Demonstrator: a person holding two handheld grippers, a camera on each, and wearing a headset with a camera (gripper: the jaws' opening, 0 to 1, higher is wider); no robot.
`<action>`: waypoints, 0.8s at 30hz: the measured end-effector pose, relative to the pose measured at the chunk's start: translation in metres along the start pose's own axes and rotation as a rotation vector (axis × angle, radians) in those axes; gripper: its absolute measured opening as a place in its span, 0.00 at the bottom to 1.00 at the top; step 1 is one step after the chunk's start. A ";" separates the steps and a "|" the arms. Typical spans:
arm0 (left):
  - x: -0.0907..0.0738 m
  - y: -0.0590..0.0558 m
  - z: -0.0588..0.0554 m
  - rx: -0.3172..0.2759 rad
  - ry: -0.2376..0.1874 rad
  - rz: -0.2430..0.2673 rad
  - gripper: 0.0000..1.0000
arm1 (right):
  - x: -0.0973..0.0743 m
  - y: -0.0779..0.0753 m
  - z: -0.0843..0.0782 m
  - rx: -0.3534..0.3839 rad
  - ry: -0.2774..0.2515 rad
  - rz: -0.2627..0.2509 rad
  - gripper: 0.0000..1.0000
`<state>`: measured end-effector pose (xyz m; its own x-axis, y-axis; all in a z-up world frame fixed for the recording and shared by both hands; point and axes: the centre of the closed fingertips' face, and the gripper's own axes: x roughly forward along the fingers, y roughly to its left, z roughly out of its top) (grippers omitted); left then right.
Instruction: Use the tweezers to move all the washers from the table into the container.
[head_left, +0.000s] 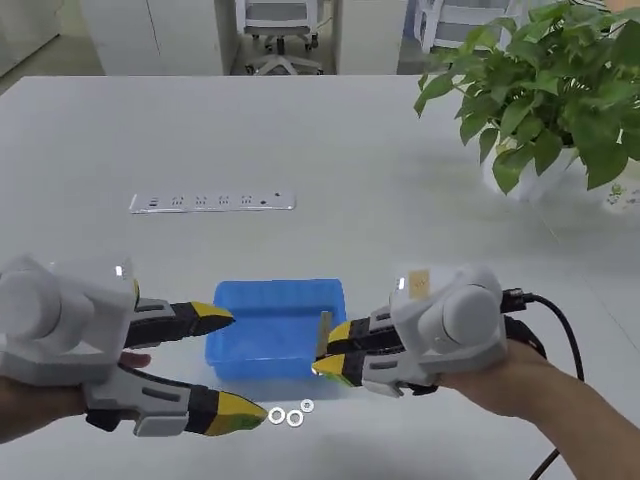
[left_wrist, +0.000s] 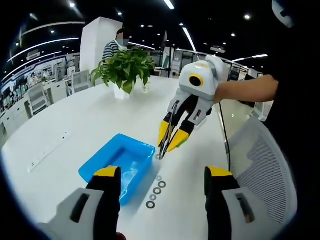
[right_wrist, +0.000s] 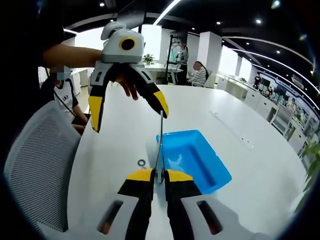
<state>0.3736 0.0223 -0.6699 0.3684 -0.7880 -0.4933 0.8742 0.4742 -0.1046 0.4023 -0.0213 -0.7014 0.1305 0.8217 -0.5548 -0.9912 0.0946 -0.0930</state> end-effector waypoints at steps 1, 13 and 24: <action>-0.002 0.001 0.000 -0.003 -0.004 0.006 0.74 | 0.000 -0.001 0.000 -0.004 0.001 0.000 0.10; -0.011 0.013 0.004 -0.024 -0.045 0.043 0.76 | 0.009 -0.026 0.007 -0.029 -0.013 -0.002 0.10; -0.015 0.024 0.006 -0.028 -0.064 0.061 0.76 | 0.026 -0.046 0.002 -0.020 -0.030 -0.011 0.10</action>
<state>0.3907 0.0429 -0.6597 0.4410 -0.7804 -0.4434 0.8407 0.5321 -0.1005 0.4514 -0.0031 -0.7096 0.1402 0.8374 -0.5283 -0.9889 0.0924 -0.1160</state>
